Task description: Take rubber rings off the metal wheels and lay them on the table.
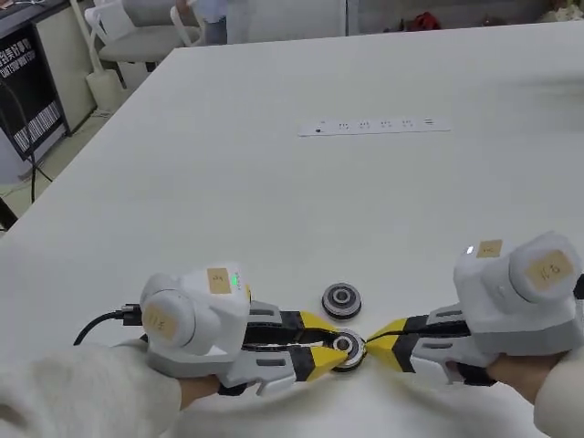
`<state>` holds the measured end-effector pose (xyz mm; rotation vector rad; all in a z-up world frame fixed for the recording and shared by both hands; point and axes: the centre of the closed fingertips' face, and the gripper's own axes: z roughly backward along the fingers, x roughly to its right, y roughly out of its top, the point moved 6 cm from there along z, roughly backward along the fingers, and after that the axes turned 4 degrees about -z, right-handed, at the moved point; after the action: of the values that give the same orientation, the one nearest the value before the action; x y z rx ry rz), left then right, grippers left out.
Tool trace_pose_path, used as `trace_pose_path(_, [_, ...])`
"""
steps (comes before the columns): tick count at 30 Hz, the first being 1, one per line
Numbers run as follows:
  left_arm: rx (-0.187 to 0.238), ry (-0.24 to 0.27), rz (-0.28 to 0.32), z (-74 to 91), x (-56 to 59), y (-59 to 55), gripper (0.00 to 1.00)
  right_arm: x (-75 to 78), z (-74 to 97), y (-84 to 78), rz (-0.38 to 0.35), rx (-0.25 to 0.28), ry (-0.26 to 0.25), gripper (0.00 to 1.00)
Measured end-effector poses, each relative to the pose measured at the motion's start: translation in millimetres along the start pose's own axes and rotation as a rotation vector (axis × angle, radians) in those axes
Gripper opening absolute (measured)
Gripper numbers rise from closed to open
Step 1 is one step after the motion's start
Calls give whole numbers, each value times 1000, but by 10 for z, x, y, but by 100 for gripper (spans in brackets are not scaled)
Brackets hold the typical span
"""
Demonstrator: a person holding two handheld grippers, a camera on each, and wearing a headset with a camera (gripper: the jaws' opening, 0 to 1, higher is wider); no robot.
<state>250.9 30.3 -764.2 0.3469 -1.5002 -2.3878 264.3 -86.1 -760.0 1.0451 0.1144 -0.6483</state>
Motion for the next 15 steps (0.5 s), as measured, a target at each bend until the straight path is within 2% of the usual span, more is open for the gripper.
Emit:
trace_pose_path(4, [1,0,-1,-5,26,19,13,9,-13,-25,-88,12,14,0])
trace_pose_path(8, [2,0,-1,1,28,15,13,1,-24,-17,-208,28,38,0])
trace_pose_path(11, [4,1,-4,6,19,4,13,9,-27,-15,-256,38,46,0])
trace_pose_path(15, [2,4,-15,7,11,-2,13,-38,-35,-8,-242,34,44,0])
